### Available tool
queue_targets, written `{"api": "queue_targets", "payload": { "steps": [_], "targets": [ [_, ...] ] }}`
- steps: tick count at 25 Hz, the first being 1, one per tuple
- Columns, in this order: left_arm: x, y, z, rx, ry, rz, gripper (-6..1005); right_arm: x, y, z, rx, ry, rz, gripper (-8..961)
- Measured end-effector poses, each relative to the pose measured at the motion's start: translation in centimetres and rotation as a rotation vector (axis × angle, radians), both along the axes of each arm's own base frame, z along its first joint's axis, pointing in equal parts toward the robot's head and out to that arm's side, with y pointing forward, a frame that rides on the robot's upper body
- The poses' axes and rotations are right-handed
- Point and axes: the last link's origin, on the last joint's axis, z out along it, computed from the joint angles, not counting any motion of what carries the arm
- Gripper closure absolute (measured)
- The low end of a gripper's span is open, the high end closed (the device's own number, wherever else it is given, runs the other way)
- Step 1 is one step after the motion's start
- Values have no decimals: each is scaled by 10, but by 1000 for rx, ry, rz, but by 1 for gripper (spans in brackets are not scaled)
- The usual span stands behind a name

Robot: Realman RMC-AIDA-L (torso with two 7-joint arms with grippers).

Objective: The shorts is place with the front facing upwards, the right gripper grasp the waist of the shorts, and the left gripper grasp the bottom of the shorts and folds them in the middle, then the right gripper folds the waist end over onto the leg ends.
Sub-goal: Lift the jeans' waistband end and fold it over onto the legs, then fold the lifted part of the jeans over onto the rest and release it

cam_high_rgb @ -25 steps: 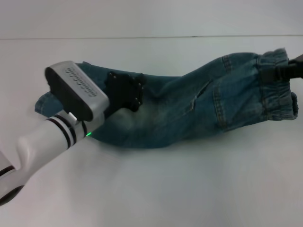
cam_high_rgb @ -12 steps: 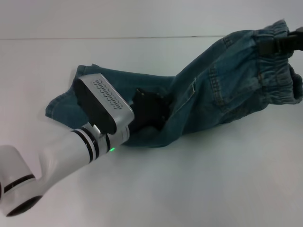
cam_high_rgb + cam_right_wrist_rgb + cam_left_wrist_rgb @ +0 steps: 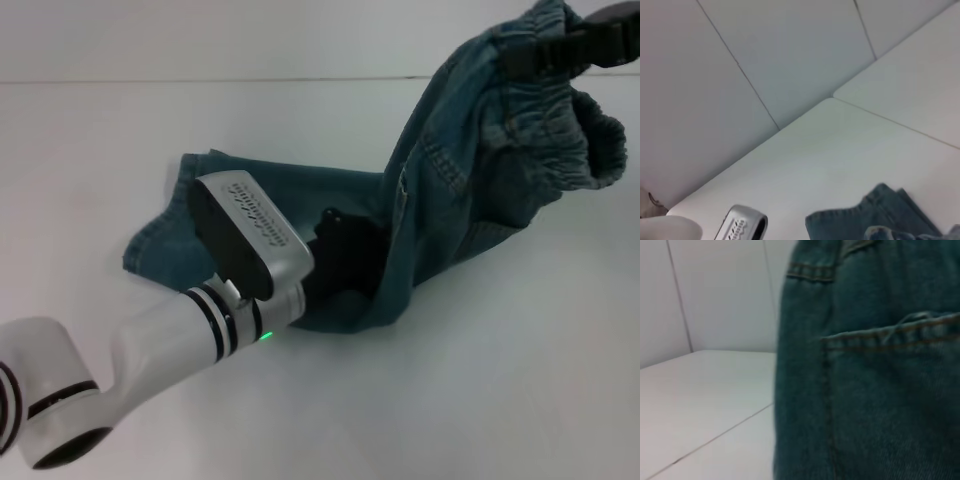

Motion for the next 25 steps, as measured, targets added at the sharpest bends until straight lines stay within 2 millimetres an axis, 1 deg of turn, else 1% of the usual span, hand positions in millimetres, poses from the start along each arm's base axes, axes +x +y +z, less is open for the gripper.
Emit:
{"api": "queue_targets", "payload": {
  "steps": [8,13,15,16,17,21,25],
  "targets": [
    [21,-14,-14,-60,-39,-45,999,-15,7,-12,-13,-36,38,848],
    [24,-16,-18,-71,-37,-36,999,-16,9,-18,-17,-53,42,848],
    [20,-15,-16,-55,-47,-16,999,-16,9,-19,-19,-57,41,847],
    [13,-13,-11,-30,-59,9,999,-16,9,-19,-18,-58,40,847],
    [13,-13,-11,-30,-59,9,999,-15,9,-19,-19,-60,40,847],
    [-3,-11,-1,-21,-115,87,998,-13,9,-20,-16,-69,35,848],
    [-22,-14,19,-3,-213,131,998,-11,10,-21,-14,-75,32,849]
  ]
}}
